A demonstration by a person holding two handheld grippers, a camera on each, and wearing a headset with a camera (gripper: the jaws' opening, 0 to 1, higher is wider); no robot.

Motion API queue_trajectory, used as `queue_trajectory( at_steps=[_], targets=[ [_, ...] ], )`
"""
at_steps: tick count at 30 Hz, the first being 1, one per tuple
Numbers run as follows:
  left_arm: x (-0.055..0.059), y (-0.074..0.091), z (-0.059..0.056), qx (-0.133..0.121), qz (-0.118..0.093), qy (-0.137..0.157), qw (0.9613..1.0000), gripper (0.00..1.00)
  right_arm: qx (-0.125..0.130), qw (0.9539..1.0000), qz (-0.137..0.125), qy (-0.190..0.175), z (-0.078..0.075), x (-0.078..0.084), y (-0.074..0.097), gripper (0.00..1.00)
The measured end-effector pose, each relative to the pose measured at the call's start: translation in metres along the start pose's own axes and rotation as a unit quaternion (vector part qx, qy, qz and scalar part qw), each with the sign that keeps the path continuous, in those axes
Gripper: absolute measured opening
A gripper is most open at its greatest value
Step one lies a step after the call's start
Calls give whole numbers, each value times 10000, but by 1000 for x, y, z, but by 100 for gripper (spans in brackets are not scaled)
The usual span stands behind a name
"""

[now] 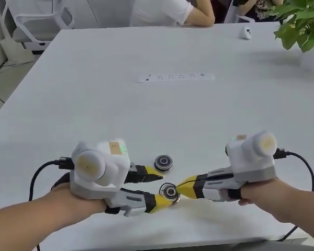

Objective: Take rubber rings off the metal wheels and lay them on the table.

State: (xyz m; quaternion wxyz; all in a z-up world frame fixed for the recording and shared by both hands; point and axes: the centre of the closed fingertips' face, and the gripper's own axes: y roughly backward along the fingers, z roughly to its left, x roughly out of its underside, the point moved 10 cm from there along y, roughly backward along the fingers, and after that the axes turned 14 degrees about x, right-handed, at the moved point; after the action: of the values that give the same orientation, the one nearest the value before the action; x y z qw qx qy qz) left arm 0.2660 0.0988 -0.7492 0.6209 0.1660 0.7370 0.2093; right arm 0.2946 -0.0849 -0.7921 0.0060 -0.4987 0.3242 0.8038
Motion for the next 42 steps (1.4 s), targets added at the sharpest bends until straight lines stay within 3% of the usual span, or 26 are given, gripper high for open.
queue_trajectory(
  at_steps=[17, 30, 42],
  targets=[
    [-7, 47, -21, -104, -574, 119, 9982, 58, -270, 9996, -71, -46, 8, -8, 2, 0],
    [3, 77, -32, -441, -687, 260, 9963, 70, -515, 9986, -120, 9, 20, -26, -5, 0],
    [17, 99, -36, -754, -739, 439, 9934, 77, -626, 9980, 38, 115, 28, -31, -32, 0]
  ],
)
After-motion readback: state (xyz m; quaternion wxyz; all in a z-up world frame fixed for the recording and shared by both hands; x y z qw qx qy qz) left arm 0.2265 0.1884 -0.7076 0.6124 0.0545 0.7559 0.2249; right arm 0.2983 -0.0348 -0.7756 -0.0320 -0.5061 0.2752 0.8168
